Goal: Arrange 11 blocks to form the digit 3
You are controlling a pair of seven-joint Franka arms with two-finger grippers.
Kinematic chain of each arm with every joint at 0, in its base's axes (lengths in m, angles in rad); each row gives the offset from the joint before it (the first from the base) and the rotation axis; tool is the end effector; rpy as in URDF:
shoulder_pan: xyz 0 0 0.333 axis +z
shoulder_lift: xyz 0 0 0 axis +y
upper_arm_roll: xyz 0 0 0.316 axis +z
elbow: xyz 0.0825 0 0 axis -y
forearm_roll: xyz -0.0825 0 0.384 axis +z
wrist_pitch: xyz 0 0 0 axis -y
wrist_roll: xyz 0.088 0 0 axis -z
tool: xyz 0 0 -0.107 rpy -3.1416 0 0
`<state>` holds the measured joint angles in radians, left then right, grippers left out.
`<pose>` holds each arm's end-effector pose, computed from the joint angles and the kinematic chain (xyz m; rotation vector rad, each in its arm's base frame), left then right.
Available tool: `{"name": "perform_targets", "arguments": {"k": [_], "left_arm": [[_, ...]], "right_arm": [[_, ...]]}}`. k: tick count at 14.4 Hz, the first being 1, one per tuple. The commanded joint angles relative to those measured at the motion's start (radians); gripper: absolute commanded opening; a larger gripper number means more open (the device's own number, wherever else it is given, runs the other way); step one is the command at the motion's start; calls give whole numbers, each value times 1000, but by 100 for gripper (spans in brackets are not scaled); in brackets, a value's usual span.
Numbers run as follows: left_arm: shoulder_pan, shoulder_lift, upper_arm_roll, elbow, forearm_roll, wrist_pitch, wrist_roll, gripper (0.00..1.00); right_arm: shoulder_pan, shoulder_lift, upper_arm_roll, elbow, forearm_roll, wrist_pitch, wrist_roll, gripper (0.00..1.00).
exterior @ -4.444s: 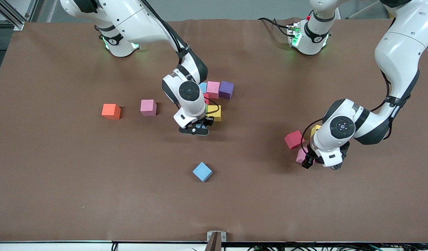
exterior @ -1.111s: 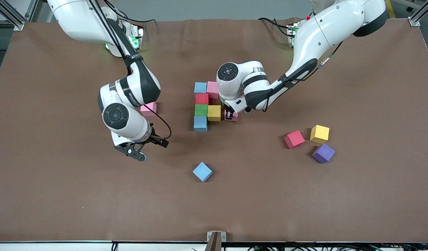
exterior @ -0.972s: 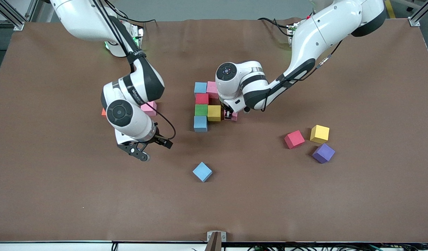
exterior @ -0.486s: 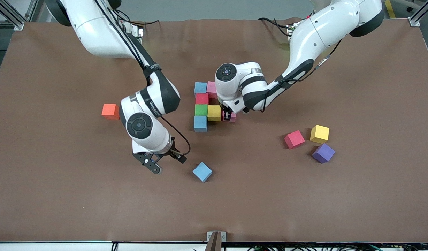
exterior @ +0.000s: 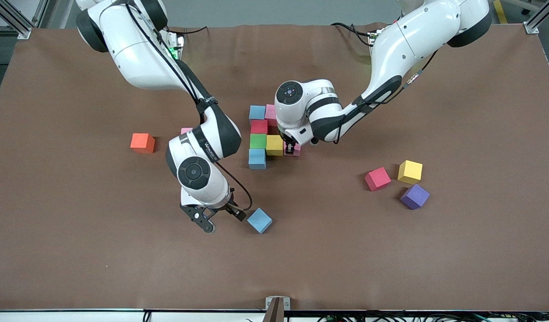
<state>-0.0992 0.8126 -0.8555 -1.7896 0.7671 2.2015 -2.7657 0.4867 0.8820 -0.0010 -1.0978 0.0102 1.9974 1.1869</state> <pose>0.4263 -0.4824 0.2124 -2.3181 -2.0793 -0.0206 0.6818 0.3609 0.2877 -2.9308 1.0781 -0.0085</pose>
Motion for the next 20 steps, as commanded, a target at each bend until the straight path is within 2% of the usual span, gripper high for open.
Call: {"name": "perform_targets", "arguments": {"k": [1,4,7,11,12,14,20], "left_arm": [[-24,2,12,7,8,6,-152,24],[-24,5,15,9,12,7,-152,24],[-31,3,26,9,8,18,-150,24],[-39,5,26,12,6,18,-146,37],[-39,5,26,13,6,18,-146,42],[-39,3,26,15,8,18,-141,100],[-5,-56,-2,15,-20,-35,-130,100]], "right_arm": [[-5,-76,-2,-118,-21,-22,-45,100],[-5,-205,-2,-325,-21,55,-107,100],[-25,-384,-2,-624,-21,208,-246,100],[-39,-582,0,-916,-19,299,-479,100],[-40,-630,0,-992,-19,332,-527,100],[-40,-701,0,-1120,-19,398,-582,100],[-30,-762,0,-1353,-21,540,-670,100]]}}
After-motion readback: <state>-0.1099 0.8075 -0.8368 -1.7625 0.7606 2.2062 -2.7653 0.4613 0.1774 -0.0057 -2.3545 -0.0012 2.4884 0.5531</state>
